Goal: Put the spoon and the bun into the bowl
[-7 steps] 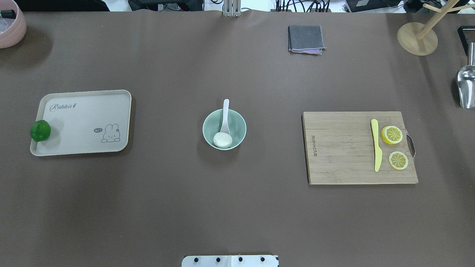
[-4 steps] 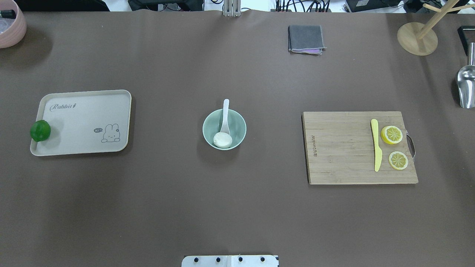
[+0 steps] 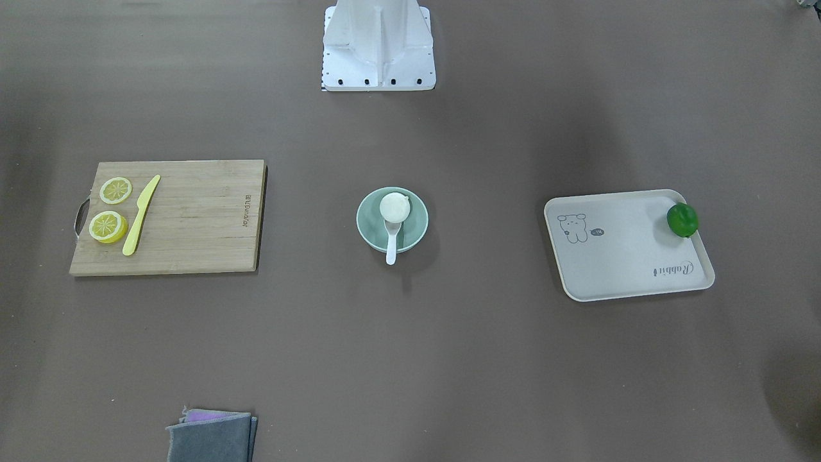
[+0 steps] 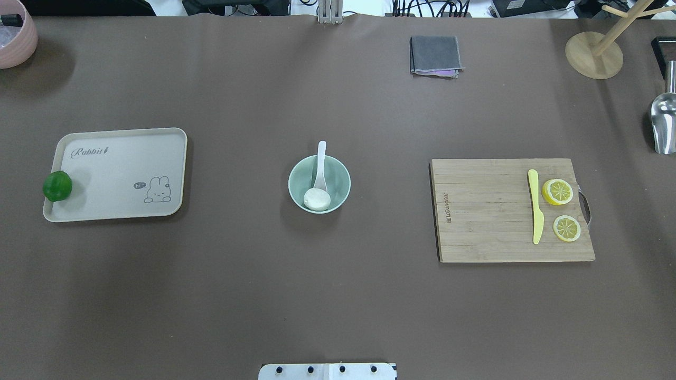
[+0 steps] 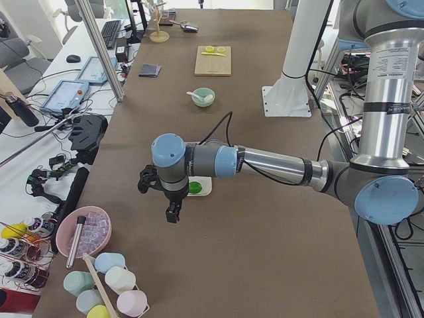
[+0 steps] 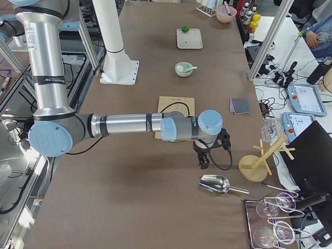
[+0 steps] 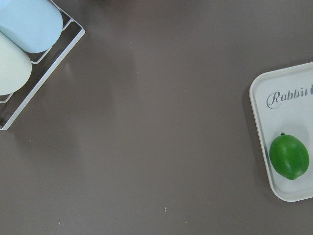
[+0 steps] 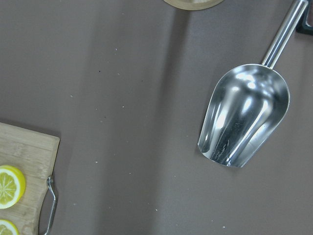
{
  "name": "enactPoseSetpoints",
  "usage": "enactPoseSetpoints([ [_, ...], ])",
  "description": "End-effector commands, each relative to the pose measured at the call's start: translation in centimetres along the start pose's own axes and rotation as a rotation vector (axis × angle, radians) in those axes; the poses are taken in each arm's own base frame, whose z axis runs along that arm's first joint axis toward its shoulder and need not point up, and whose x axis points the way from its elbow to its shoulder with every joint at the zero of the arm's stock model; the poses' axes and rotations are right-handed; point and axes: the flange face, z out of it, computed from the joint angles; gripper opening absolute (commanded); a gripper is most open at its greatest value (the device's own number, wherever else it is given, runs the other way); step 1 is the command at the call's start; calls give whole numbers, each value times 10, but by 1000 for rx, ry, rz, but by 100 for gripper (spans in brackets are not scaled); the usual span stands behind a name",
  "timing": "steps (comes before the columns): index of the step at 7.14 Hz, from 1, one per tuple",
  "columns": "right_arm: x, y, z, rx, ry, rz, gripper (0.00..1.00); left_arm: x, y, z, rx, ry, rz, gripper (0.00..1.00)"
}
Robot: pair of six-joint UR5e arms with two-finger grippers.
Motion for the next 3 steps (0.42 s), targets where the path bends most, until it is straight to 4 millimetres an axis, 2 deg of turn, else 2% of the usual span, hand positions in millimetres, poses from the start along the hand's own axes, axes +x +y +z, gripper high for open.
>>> enactPoseSetpoints([
  [1,-1,-2,-1,2,5,-3,100,0,1,1,-1,1,-1,98],
  [3,-1,-1,-2,7,4,-6,100,1,1,0,0,0,-1,98],
])
